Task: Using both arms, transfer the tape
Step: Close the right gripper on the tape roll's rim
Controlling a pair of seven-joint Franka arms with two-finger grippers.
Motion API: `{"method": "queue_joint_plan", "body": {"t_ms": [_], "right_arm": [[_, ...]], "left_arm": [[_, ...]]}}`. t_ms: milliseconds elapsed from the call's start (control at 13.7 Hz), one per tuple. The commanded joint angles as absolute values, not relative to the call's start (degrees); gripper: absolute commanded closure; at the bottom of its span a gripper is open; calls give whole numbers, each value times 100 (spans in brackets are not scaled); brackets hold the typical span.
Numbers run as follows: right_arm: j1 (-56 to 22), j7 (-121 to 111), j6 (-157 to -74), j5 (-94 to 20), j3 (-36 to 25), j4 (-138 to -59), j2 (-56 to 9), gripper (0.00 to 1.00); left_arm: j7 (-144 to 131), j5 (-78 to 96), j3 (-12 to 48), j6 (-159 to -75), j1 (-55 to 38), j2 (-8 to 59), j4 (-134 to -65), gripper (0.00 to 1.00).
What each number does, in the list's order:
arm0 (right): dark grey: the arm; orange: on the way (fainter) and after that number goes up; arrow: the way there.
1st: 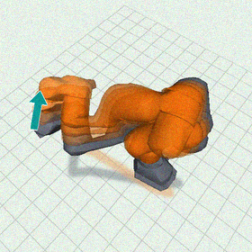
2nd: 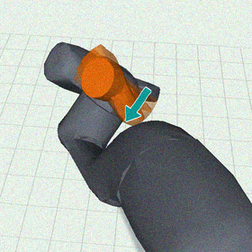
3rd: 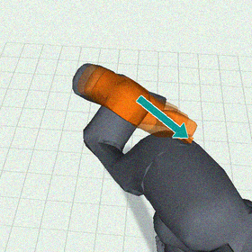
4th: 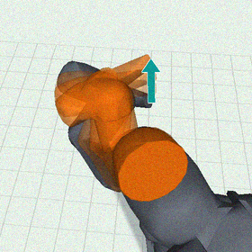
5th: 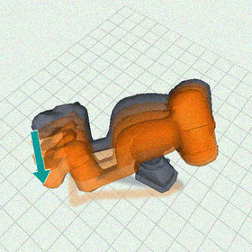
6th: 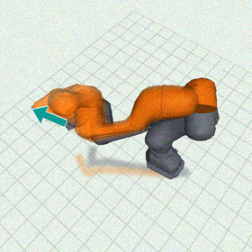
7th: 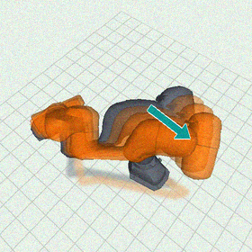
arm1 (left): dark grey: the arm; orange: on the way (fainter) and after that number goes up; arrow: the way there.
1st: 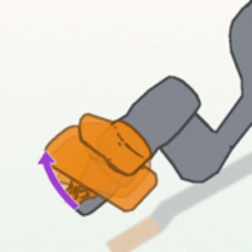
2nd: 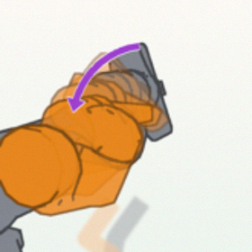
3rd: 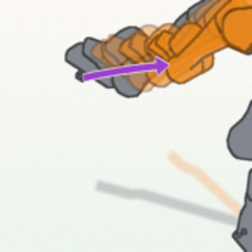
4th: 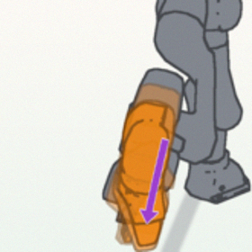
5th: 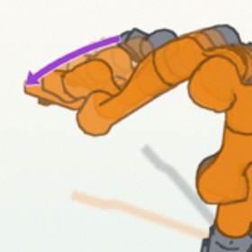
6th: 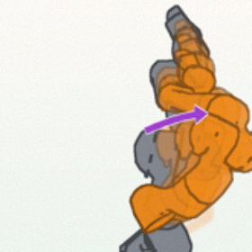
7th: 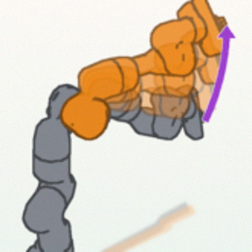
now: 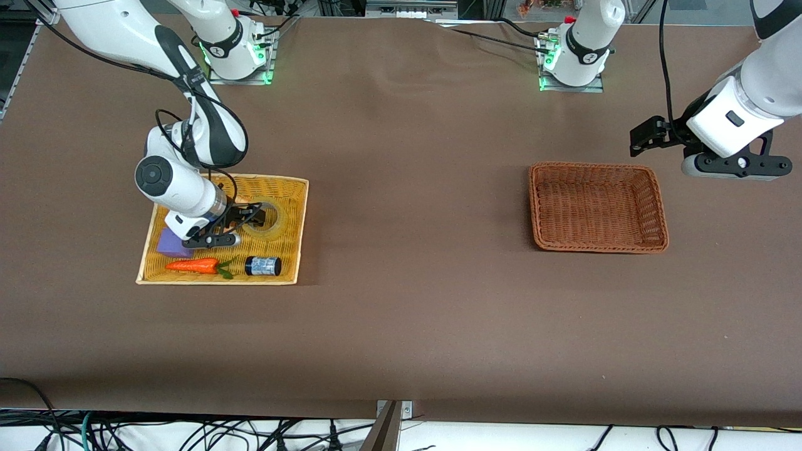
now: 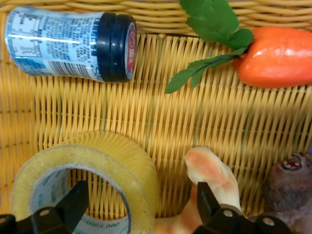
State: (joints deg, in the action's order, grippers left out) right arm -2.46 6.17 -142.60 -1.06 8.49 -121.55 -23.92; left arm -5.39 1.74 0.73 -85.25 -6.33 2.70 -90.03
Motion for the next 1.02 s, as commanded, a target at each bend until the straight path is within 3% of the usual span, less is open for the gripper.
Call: {"method": "queue_joint_plan", "body": {"t_ms": [0,218,510,947], "right_arm": [[-255,668,-14265,-105,870,-12208,-2294,86],[-264,650,-14124,-97,879,-12164,-2250,100],[-272,642,-13853,-97,992,-12042,-2084,100],[-299,1561,-11526,-105,1527,-10401,-1819,100]], "left_arm": [[-483,158,70,-8402,-642,299,-8868,0],[-492,158,70,-8402,-650,299,-8859,0],[-492,158,149,-8402,-650,290,-8859,0],[-492,149,149,-8402,-606,299,-8868,0]]}}
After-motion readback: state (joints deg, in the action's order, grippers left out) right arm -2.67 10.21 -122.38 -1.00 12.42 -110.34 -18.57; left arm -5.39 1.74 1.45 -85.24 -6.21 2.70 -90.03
